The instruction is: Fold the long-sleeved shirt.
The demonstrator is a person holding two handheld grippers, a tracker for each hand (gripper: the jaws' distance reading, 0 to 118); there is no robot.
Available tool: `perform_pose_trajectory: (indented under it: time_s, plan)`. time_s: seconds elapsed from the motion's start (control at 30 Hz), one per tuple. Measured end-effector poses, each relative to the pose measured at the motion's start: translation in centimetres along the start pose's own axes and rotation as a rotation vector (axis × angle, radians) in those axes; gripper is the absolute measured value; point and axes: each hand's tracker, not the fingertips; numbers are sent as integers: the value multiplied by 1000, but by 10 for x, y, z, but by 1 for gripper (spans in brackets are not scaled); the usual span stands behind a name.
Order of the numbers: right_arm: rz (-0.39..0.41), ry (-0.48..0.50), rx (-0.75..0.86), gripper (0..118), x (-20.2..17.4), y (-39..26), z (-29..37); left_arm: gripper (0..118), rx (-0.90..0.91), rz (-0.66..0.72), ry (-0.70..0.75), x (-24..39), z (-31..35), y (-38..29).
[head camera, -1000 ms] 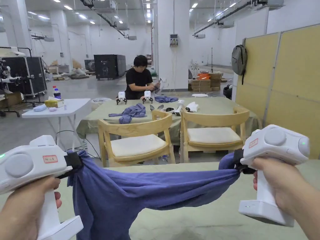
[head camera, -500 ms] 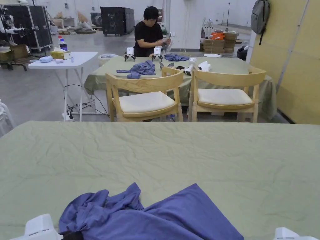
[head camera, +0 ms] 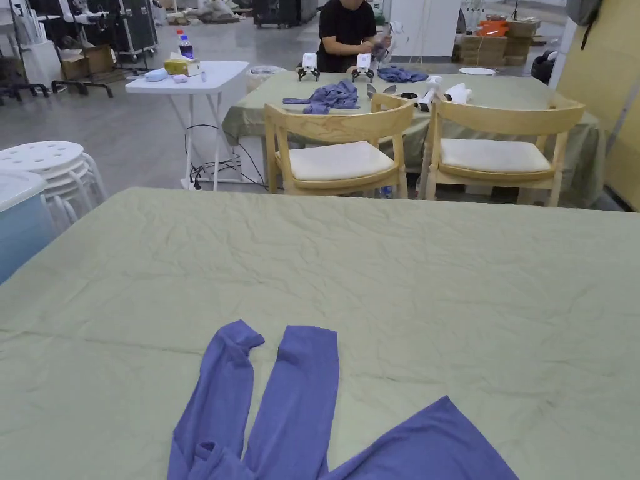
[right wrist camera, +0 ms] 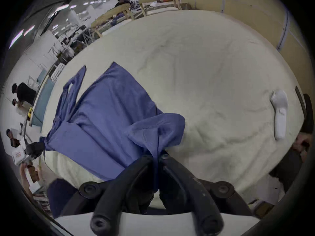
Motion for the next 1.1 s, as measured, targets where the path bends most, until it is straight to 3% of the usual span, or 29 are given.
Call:
perform_pose_trajectory:
  time_s: [0.07,0.1,0.13,0.2,0.23,0.27,0.3,0.4,0.43,0.47,0.5,0.53,0.57,0.67,0.7,0.73,0.77,0.8,0.87,0.97,1.0,1.07,1.1]
  plan:
    - [-30,-9,-24,9,5,-10,-3,5,-17,61,-23,-10,0,-10]
    - [-33,-3,-33,35,6,-13,-5,22,-20,84,-45,-13,1,-13]
    - [-26,-4,-34,46,6,-15,-4,32,-14,74,-35,-14,3,-15]
    - [-5,-106,19,75,6,-18,3,58,65,26,82,-10,16,-20]
    - [3,-110,70,112,6,-20,11,100,113,27,129,-8,25,-22]
    - [5,-62,176,118,1,-20,32,118,210,45,82,-5,43,-25]
    - [-7,-64,212,107,-2,-18,45,113,240,42,111,-4,56,-25]
    - [-28,-82,223,109,-7,-24,53,113,236,97,148,1,77,-35]
    - [-14,-75,217,104,-13,-24,56,112,213,110,154,2,81,-40]
    - [25,-47,246,85,-24,-26,60,105,157,104,128,3,86,-44]
    - [54,-12,286,35,-31,-28,62,72,143,72,85,6,88,-50]
    - [71,-27,291,3,-41,-29,62,18,126,45,101,12,86,-53]
    - [83,-48,298,3,-50,-28,66,5,123,46,100,14,89,-56]
    - [132,48,299,3,-67,-28,58,3,119,-17,44,21,84,-46]
    - [137,69,287,3,-72,-26,56,18,126,-13,52,18,77,-43]
    - [149,82,289,3,-78,-29,52,50,133,-17,67,18,70,-37]
    - [158,92,279,3,-82,-29,50,92,144,-16,133,17,60,-30]
    - [174,103,272,3,-86,-27,47,118,141,-15,196,16,47,-22]
    - [195,107,262,3,-93,-24,40,111,184,-49,266,13,28,-13]
    - [227,100,241,3,-100,-16,28,105,81,-81,277,8,-17,-5]
    - [234,90,227,3,-104,-10,22,86,37,-108,279,9,-30,-5]
    - [260,73,202,3,-109,5,12,31,-32,-168,269,16,-47,-9]
    - [279,54,197,3,-112,14,7,16,-39,-181,238,18,-50,-18]
